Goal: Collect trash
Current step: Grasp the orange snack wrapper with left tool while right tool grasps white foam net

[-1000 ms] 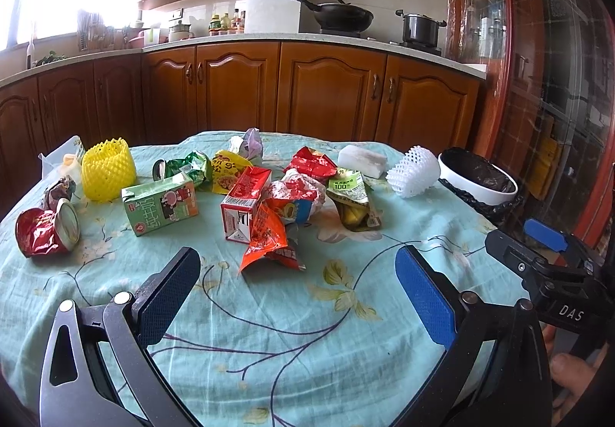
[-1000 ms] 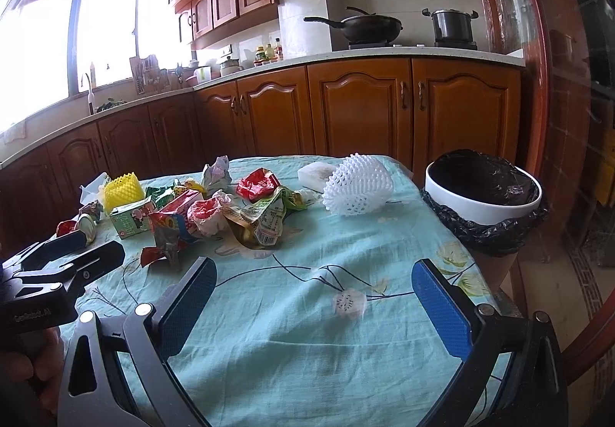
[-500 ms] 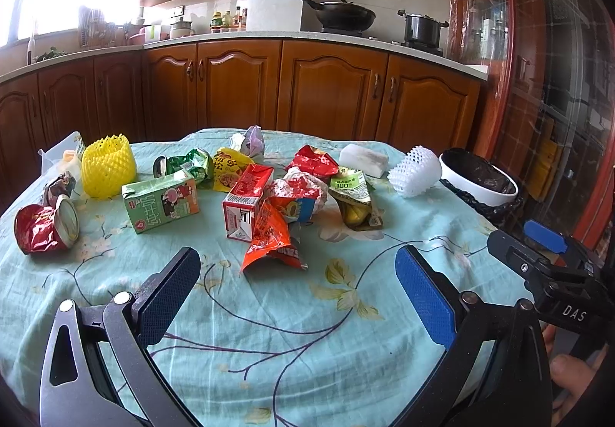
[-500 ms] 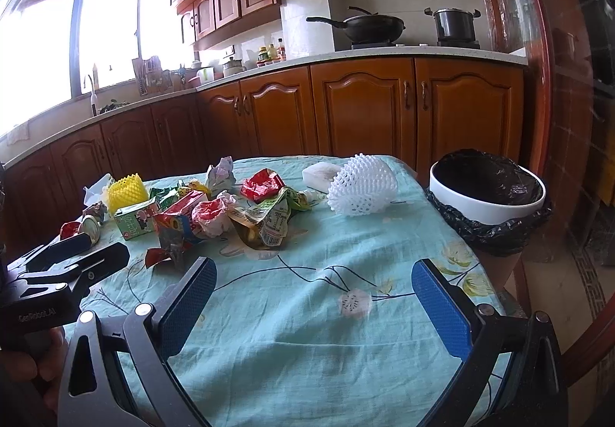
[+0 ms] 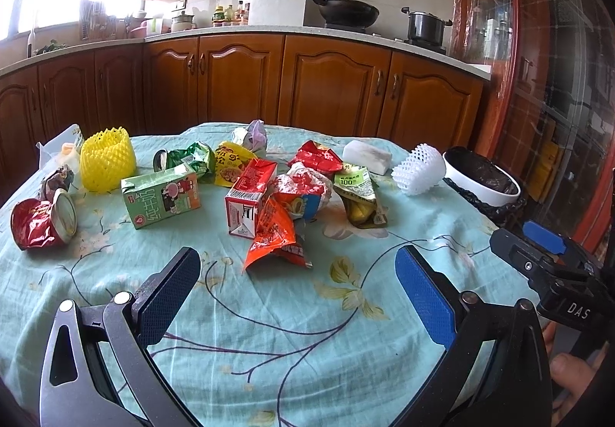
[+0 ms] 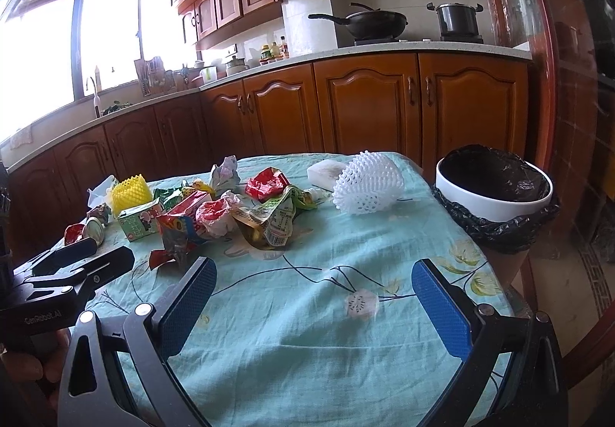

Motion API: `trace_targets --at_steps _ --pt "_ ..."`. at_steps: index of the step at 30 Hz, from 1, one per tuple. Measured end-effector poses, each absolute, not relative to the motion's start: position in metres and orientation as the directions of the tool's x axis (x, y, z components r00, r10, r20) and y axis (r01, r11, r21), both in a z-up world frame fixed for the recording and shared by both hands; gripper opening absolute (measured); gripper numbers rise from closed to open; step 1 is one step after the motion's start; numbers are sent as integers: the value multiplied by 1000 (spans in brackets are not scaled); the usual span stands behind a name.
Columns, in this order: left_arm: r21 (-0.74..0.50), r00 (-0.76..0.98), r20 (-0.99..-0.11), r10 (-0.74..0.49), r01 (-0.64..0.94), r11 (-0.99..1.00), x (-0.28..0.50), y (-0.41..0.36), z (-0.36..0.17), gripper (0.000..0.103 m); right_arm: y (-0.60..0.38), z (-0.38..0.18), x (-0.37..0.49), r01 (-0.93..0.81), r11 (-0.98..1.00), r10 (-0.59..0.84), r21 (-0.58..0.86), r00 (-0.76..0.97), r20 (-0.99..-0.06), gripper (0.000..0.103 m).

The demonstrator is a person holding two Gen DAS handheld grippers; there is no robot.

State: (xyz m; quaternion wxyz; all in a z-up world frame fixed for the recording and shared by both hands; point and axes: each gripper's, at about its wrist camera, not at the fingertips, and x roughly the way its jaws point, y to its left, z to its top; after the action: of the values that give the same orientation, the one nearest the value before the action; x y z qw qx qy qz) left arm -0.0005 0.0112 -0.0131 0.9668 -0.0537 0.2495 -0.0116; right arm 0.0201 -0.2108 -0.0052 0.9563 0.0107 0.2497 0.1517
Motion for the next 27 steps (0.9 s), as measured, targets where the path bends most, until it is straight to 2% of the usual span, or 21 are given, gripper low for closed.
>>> trace_targets --at_steps 15,20,22,27 --pt "-124 859 -512 -30 -40 991 22 33 -14 103 -208 -6 37 -322 935 353 150 797 -490 102" --pt "-130 846 -533 -28 -49 990 36 42 -13 98 -204 -3 50 -339 923 384 182 777 -499 101" --pt "-137 837 -545 -35 -48 989 42 45 -14 95 -200 -1 56 -349 918 395 186 771 -500 100" --pt "-132 819 -573 -43 -40 990 57 46 -17 87 -189 0 77 -367 904 427 220 736 -526 87"
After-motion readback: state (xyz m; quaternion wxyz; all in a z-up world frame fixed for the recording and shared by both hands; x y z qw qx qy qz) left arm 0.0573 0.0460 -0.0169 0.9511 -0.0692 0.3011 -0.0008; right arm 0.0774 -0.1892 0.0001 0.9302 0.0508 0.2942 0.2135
